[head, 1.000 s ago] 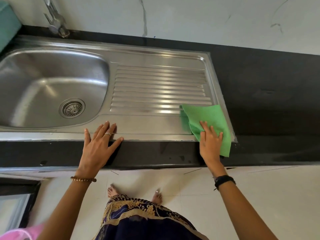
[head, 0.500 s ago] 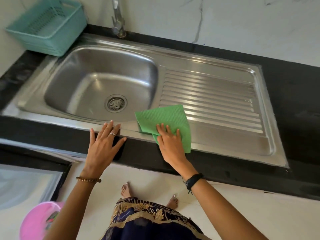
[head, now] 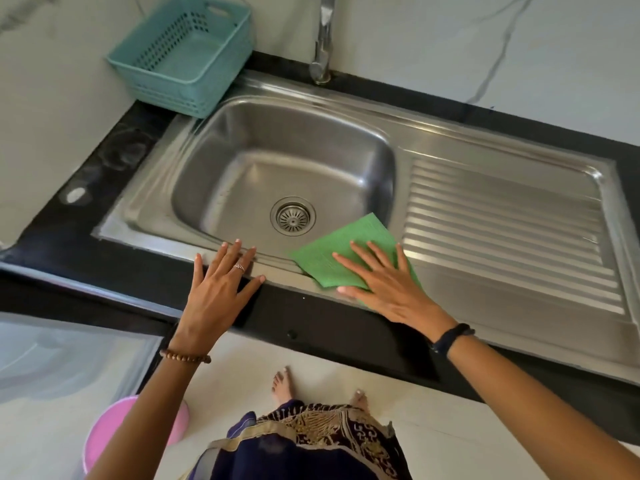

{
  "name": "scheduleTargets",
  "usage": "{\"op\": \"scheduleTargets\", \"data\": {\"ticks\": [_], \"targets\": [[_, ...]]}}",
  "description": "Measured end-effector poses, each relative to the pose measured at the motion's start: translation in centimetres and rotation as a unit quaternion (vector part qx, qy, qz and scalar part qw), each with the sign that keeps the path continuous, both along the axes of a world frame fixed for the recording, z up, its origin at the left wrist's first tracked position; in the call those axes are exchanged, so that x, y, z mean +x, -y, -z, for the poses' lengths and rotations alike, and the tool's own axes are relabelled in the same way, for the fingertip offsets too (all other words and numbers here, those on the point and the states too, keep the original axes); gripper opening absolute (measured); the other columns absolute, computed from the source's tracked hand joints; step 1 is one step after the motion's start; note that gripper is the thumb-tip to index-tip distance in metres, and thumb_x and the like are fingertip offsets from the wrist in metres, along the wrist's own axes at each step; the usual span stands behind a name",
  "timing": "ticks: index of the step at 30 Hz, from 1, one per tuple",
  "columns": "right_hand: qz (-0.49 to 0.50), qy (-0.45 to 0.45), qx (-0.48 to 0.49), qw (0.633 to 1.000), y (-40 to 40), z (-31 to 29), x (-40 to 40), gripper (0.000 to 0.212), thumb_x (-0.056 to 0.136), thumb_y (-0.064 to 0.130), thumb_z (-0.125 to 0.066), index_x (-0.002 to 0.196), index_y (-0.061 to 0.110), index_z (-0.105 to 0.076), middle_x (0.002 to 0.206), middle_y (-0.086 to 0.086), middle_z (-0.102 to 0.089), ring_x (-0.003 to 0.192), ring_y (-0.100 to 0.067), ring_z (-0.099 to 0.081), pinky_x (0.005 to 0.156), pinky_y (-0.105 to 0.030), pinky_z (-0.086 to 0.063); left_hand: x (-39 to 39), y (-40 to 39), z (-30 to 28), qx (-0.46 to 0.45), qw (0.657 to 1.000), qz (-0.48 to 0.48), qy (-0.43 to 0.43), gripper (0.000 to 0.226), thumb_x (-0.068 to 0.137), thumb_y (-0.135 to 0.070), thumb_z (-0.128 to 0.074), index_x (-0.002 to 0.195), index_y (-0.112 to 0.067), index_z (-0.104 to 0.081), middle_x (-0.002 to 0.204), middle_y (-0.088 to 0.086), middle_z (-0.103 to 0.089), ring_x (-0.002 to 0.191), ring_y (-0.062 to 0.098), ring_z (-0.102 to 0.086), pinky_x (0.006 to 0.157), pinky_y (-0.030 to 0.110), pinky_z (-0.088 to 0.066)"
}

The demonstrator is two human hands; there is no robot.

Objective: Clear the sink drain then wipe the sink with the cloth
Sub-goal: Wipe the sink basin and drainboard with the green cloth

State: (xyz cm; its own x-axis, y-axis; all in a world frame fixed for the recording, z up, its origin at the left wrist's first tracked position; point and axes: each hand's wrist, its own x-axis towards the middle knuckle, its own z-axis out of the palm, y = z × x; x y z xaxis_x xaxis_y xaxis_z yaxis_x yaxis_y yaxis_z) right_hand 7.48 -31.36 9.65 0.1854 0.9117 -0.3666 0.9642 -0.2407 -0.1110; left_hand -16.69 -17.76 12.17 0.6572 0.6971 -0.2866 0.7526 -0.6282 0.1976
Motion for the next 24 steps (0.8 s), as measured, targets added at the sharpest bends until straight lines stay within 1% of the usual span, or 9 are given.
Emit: {"op": "scheduleTargets", "data": {"ticks": [1,3,4,6,9,12,16,19,24], "targets": [[-0.004,-0.001,-0.002,1.000,0.0,0.1,0.4,0.060,0.091,0.064,-0.018,0.145,0.048,0.005,0.160,0.010,-0.002,0.148,-0.017,0.002,0.116,-0.057,0.006,-0.4,-0.2,-0.4,0.008,0.999,0.023,-0.030,0.064,0.091,-0.054,-0.001,0.149,-0.025,0.001,0.158,0.003,0.010,0.145,0.021,0.014,0.117,0.052,0.005],[-0.023,0.003,0.001,1.000,0.8,0.1,1.4,0.054,0.095,0.056,-0.013,0.141,0.048,0.014,0.159,0.014,0.001,0.147,-0.013,0.008,0.115,-0.053,0.013,-1.1,-0.6,-1.1,-0.001,0.996,0.057,-0.062,0.109,0.055,-0.065,0.043,0.148,-0.027,0.003,0.157,0.004,0.015,0.144,0.023,0.017,0.116,0.052,0.009],[-0.038,0.004,0.003,0.999,1.4,0.0,2.0,0.053,0.095,0.056,-0.010,0.140,0.049,0.017,0.159,0.015,0.004,0.146,-0.013,0.011,0.115,-0.051,0.014,-1.2,-0.8,-1.3,-0.002,0.996,0.058,-0.071,0.124,0.040,-0.065,0.051,0.148,-0.028,0.003,0.157,0.004,0.016,0.144,0.024,0.018,0.116,0.052,0.010],[-0.075,0.001,-0.010,0.997,2.6,-0.2,2.7,0.056,0.089,0.061,-0.002,0.139,0.050,0.021,0.157,0.015,0.016,0.145,-0.015,0.018,0.114,-0.051,0.017,-1.6,-1.1,-0.9,0.004,0.998,0.032,-0.057,0.117,0.045,-0.067,0.045,0.148,-0.029,0.004,0.157,0.004,0.016,0.144,0.026,0.017,0.116,0.054,0.010],[-0.131,-0.007,-0.030,0.991,2.5,-0.2,2.5,0.062,0.084,0.068,-0.002,0.137,0.053,0.024,0.151,0.015,0.031,0.143,-0.019,0.024,0.112,-0.053,0.019,-2.2,-1.7,0.2,0.005,1.000,-0.010,-0.013,0.078,0.078,-0.060,0.023,0.147,-0.029,0.005,0.158,0.002,0.012,0.145,0.026,0.016,0.115,0.055,0.009],[-0.169,-0.052,-0.017,0.984,-0.1,0.1,0.7,0.064,0.085,0.070,-0.014,0.138,0.056,0.019,0.153,0.014,0.023,0.145,-0.020,0.011,0.111,-0.052,0.017,-2.8,-2.4,1.4,0.011,0.999,-0.026,0.019,0.059,0.091,-0.050,0.009,0.146,-0.029,0.002,0.159,0.002,0.006,0.145,0.024,0.013,0.116,0.052,0.011],[-0.220,-0.107,0.010,0.970,-4.5,0.5,-2.5,0.064,0.088,0.060,-0.025,0.139,0.054,0.014,0.157,0.009,0.008,0.143,-0.021,-0.020,0.116,-0.046,-0.015,-2.9,-3.0,1.9,0.012,0.993,-0.062,0.100,0.050,0.096,-0.036,-0.015,0.146,-0.028,-0.015,0.158,0.005,-0.010,0.146,0.022,-0.002,0.116,0.044,0.009],[-0.186,-0.157,0.015,0.970,-8.1,0.8,-5.3,0.061,0.093,0.055,-0.032,0.137,0.058,0.011,0.159,0.006,-0.009,0.134,-0.027,-0.039,0.109,-0.047,-0.036,-2.9,-3.6,2.3,0.011,0.990,-0.075,0.120,0.049,0.100,-0.023,-0.031,0.147,-0.024,-0.018,0.157,0.006,-0.015,0.146,0.022,-0.008,0.116,0.043,0.008],[-0.148,-0.197,0.035,0.968,-12.4,1.0,-9.0,0.052,0.099,0.047,-0.030,0.146,0.047,-0.008,0.157,0.001,-0.019,0.117,-0.036,-0.052,0.089,-0.052,-0.049,-2.7,-4.7,2.2,-0.013,0.988,-0.111,0.109,0.055,0.099,-0.030,-0.034,0.148,-0.019,-0.014,0.158,0.002,-0.014,0.146,0.017,-0.004,0.115,0.041,0.013]]}}
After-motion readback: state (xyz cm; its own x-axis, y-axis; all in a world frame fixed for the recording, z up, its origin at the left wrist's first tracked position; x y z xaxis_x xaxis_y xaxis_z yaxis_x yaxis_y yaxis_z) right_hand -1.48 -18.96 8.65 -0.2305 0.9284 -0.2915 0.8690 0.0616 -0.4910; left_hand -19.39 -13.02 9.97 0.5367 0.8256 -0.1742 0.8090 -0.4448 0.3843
